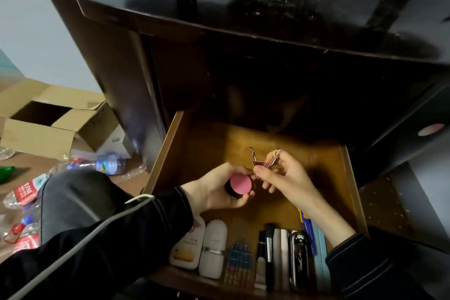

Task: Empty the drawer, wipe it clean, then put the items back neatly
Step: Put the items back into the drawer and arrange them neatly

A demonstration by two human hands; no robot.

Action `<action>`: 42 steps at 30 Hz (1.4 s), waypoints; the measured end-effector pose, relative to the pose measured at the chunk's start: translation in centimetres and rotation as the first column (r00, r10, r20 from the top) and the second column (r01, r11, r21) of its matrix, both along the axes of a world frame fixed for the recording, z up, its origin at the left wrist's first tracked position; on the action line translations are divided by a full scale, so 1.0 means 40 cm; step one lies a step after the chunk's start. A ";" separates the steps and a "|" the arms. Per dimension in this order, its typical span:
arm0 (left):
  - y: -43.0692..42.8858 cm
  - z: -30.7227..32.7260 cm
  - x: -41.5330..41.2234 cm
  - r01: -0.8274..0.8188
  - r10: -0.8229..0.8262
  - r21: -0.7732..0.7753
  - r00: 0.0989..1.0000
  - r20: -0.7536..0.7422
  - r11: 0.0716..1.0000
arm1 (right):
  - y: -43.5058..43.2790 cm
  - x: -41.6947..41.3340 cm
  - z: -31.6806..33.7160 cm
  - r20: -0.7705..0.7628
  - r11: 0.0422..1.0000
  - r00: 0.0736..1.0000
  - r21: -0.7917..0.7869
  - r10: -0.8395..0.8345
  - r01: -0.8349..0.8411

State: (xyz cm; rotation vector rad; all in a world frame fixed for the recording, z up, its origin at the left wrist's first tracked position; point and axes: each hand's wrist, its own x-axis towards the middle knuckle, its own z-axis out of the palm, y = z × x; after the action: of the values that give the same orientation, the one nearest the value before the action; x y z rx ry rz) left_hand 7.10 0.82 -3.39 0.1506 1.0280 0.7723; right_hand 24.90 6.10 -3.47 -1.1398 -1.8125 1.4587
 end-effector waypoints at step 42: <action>0.033 -0.013 -0.030 -0.390 0.374 -0.011 0.890 -0.261 0.921 | -0.038 -0.021 -0.123 0.734 0.776 0.575 0.106 0.360 -0.621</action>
State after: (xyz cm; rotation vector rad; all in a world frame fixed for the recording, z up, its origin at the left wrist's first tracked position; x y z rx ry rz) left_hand 5.90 2.13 -3.93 -0.0113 1.3480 1.0975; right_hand 24.05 4.56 -8.39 -1.0861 -2.9964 0.9078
